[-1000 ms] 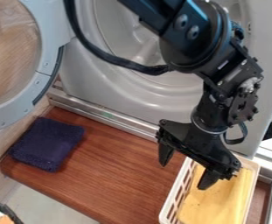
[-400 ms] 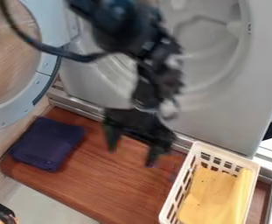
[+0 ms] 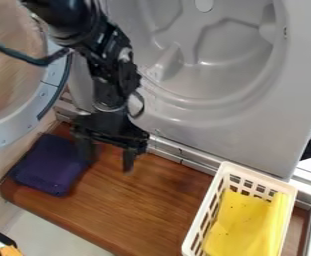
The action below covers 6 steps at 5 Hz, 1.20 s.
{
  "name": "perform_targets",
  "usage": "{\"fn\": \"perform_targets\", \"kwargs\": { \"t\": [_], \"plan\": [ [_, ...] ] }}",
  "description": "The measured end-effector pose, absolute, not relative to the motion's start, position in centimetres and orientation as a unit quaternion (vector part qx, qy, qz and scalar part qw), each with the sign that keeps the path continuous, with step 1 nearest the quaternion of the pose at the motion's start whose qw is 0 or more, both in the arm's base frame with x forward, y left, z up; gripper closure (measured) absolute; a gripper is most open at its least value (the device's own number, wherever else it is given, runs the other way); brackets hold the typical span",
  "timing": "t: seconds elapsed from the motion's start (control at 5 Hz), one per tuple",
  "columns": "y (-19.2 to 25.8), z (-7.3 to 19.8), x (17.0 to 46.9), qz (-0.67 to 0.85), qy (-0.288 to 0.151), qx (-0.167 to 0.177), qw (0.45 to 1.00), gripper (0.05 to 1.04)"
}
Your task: Move the purple cloth to the right side of the dryer
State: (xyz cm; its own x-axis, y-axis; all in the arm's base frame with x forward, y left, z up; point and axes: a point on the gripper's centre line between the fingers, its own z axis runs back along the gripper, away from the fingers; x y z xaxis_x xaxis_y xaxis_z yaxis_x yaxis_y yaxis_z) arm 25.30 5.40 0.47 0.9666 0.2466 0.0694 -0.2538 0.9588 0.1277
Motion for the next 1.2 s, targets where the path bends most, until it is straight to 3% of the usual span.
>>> {"fn": "perform_targets", "kwargs": {
  "t": [0.2,0.8,1.2],
  "plan": [
    [7.7,-0.3,25.5,0.136,-0.043,0.063,0.988,0.084],
    [13.3,-3.4,25.5,0.129,-0.013,0.088,0.988,0.084],
    [14.6,-4.6,25.9,0.128,0.018,0.108,0.986,0.084]
  ]
}}
